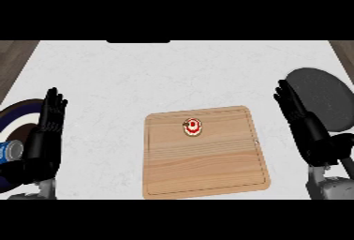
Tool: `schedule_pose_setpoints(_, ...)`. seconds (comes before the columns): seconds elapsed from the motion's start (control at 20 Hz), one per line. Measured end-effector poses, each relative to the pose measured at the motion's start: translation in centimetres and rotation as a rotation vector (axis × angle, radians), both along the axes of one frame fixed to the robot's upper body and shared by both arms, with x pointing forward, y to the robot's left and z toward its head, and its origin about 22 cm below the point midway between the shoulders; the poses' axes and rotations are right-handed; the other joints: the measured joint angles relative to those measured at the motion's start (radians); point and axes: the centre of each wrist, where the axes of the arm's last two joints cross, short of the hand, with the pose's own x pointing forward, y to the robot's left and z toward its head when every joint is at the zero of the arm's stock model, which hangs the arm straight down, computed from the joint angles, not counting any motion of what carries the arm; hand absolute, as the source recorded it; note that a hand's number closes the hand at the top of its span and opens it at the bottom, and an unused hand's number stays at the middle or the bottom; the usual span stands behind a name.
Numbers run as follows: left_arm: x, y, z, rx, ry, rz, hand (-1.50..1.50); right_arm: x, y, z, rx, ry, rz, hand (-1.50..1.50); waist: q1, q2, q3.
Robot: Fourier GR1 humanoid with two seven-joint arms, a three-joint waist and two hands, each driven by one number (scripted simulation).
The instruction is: Pick the cupcake from the cutting board and place it in the pan
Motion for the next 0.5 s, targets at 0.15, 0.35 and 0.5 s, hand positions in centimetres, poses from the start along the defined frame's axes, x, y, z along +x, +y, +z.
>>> schedule_pose_setpoints(0.15,0.0,0.1,-1.5,-0.053,0.101,0.018,0.00,0.4,2.2,-0.6,0.053,0.006,-0.036,1.50,-0.008,-0.008,-0.012)
schedule_pose_setpoints(0.35,-1.3,-1.0,-4.5,-0.218,0.305,0.029,0.00,0.1,6.7,-1.5,0.076,-0.005,-0.082,1.50,-0.003,-0.011,-0.022)
schedule_pose_setpoints(0.5,-2.1,-1.5,-6.0,-0.293,0.398,0.042,0.00,-1.0,8.3,-2.9,-0.032,-0.063,-0.228,-1.50,-0.022,-0.018,-0.028)
